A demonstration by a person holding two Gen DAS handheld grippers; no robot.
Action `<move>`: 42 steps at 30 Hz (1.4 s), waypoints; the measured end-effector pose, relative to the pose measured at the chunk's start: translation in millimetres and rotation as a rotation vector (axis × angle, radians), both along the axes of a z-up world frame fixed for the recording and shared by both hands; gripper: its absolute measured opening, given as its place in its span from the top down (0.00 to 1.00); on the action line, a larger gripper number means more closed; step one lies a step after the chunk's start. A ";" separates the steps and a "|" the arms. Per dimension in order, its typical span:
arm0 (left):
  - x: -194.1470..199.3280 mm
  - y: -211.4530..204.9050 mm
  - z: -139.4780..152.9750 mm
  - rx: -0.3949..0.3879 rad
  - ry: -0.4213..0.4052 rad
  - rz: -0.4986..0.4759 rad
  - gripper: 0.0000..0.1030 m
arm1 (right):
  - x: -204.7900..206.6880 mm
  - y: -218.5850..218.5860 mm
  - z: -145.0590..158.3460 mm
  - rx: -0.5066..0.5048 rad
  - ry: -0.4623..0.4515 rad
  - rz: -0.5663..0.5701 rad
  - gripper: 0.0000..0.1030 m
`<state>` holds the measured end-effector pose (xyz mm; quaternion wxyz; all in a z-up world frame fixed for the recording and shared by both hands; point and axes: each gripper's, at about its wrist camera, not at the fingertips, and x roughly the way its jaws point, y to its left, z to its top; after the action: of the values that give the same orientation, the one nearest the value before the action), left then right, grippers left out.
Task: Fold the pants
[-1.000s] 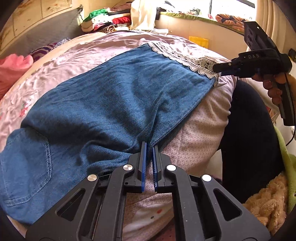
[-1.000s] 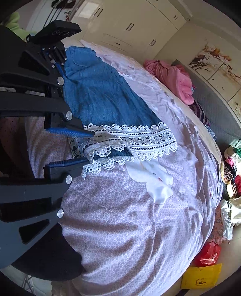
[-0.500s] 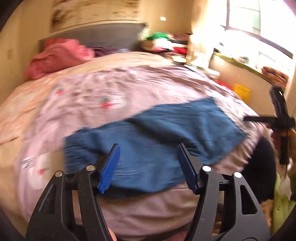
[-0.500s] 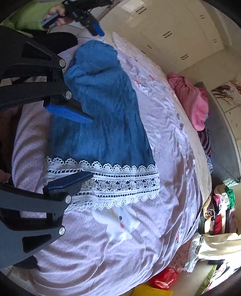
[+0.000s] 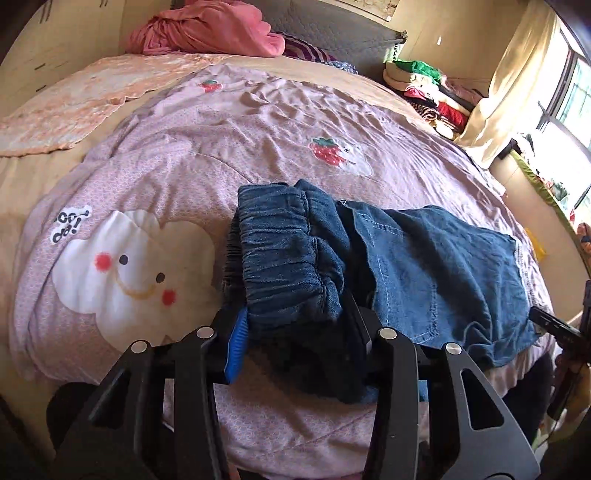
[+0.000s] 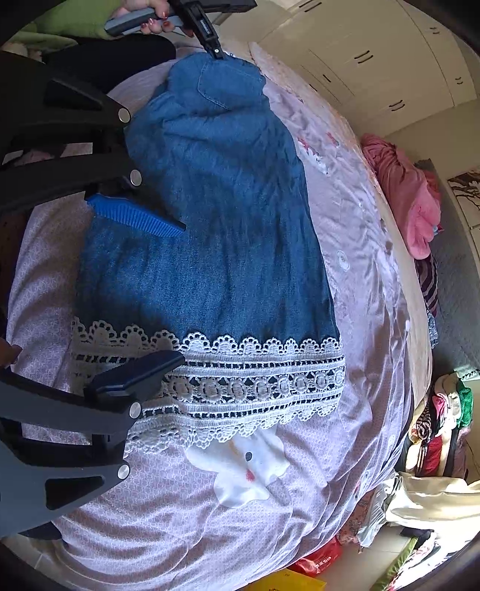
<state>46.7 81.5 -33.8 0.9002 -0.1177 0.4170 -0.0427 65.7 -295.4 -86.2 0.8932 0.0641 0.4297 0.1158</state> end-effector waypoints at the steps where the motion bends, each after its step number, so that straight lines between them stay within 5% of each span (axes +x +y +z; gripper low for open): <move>1: -0.7 2.2 3.0 0.006 -0.010 0.002 0.67 | -1.3 -0.3 1.6 0.001 -0.002 0.000 0.39; 5: -9.8 19.1 14.5 0.094 -0.048 0.045 0.67 | -3.3 -3.3 -1.4 0.023 0.002 0.004 0.37; 9: -5.6 22.1 -9.3 0.103 0.030 0.017 0.64 | -2.2 2.8 -10.5 -0.013 0.004 0.010 0.33; 13: -8.1 23.6 -11.8 0.110 0.038 0.034 0.51 | -2.9 7.3 -11.0 -0.035 0.002 0.035 0.29; 14: -10.0 25.8 -7.4 0.126 0.042 0.054 0.43 | -2.6 6.5 -9.0 -0.028 0.003 0.039 0.29; 18: -26.2 24.4 34.1 0.164 -0.050 0.068 0.40 | 4.0 -5.3 20.5 0.137 -0.039 0.068 0.29; 22: -9.4 0.4 70.4 0.130 -0.131 -0.039 0.31 | 30.5 -3.8 44.1 0.078 -0.086 0.065 0.29; 30: 94.5 -98.6 66.1 0.064 -0.056 -0.325 0.31 | 84.9 -41.9 39.9 0.048 -0.062 -0.048 0.29; 36: 145.5 -135.7 22.7 0.056 0.076 -0.387 0.37 | 115.3 -74.8 19.7 0.141 -0.002 -0.079 0.31; 42: 166.4 -141.7 -8.8 0.058 0.168 -0.391 0.54 | 150.8 -81.4 -3.4 0.215 0.070 -0.027 0.53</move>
<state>213.1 -60.2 -42.6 0.8399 -0.0117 0.5066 -0.1946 216.5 -376.8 -89.6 0.8670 0.1694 0.4451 0.1470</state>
